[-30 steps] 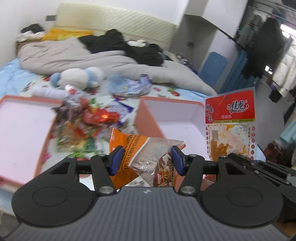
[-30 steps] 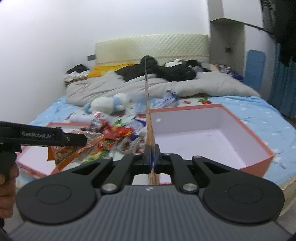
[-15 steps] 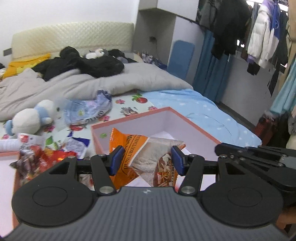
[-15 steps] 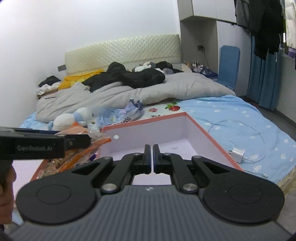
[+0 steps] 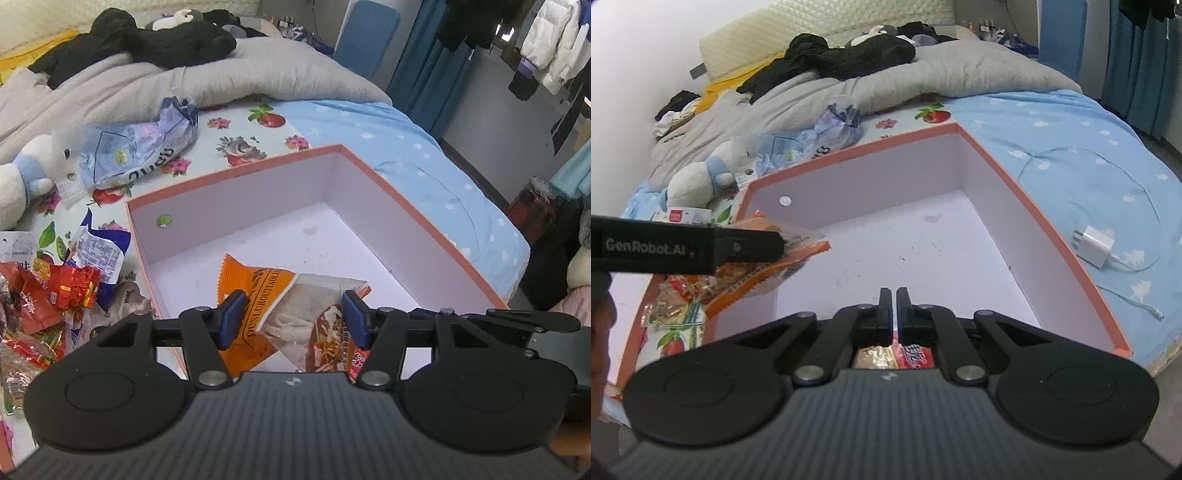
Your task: Organize snacks
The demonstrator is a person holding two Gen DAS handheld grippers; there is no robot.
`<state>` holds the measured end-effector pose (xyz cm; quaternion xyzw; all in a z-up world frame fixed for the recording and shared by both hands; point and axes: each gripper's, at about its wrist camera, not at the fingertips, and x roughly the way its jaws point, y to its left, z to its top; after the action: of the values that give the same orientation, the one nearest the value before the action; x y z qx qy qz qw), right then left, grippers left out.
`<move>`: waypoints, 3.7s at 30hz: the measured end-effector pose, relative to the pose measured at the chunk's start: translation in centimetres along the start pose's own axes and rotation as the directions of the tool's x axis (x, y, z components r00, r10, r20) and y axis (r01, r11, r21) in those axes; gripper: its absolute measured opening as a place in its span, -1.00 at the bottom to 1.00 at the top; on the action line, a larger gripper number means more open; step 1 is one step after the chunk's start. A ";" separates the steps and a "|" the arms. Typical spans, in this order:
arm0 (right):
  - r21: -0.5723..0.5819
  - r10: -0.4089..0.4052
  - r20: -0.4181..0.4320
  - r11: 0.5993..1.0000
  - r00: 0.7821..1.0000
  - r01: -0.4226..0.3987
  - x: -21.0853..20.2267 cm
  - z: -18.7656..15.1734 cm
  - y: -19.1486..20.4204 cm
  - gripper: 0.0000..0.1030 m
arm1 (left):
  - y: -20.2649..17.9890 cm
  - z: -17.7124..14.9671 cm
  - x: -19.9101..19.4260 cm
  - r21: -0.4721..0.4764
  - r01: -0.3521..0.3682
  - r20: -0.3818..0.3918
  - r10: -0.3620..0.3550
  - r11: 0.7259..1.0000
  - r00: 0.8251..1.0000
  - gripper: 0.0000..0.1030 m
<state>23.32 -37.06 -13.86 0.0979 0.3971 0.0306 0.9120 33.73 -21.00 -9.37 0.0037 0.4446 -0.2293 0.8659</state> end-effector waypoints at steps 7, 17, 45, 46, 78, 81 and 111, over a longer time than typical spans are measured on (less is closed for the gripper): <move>-0.003 -0.013 0.035 1.000 0.999 0.013 -0.7 0.1 0.4 -0.85 | 0.4 -0.8 -1.3 -0.016 0.001 0.010 -0.001 1.000 1.000 0.66; -0.044 0.003 0.108 0.999 0.994 0.002 -2.9 -1.1 3.1 -0.85 | 0.6 -3.6 -6.1 0.033 -0.037 0.103 0.033 0.999 0.994 0.67; -0.163 0.237 0.118 0.963 0.964 -0.217 -4.1 -3.3 14.0 -0.85 | 11.5 -11.9 -15.6 -0.189 -0.136 0.165 0.168 0.973 0.972 0.85; -0.171 0.245 0.116 0.959 0.962 -0.224 -4.2 -3.5 14.5 -0.85 | 11.8 -12.3 -15.9 -0.192 -0.136 0.160 0.168 0.972 0.973 0.85; -0.310 0.257 0.059 0.923 0.965 -0.227 1.0 -7.6 23.0 -0.84 | 23.2 -18.0 -13.1 -0.373 -0.183 0.068 0.223 0.909 0.972 0.86; -0.296 0.237 0.056 0.932 0.970 -0.211 3.1 -7.1 23.4 -0.84 | 24.4 -17.2 -11.8 -0.355 -0.176 0.057 0.209 0.918 0.976 0.87; -0.213 0.065 0.044 0.976 0.997 -0.054 16.1 -5.8 23.0 0.46 | 30.3 -12.3 0.0 -0.183 -0.291 -0.114 0.274 0.939 0.955 0.68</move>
<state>30.62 -11.48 -24.58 0.0129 0.3653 0.0975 0.9257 36.41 8.68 -22.78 -0.0086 0.4974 -0.0569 0.8656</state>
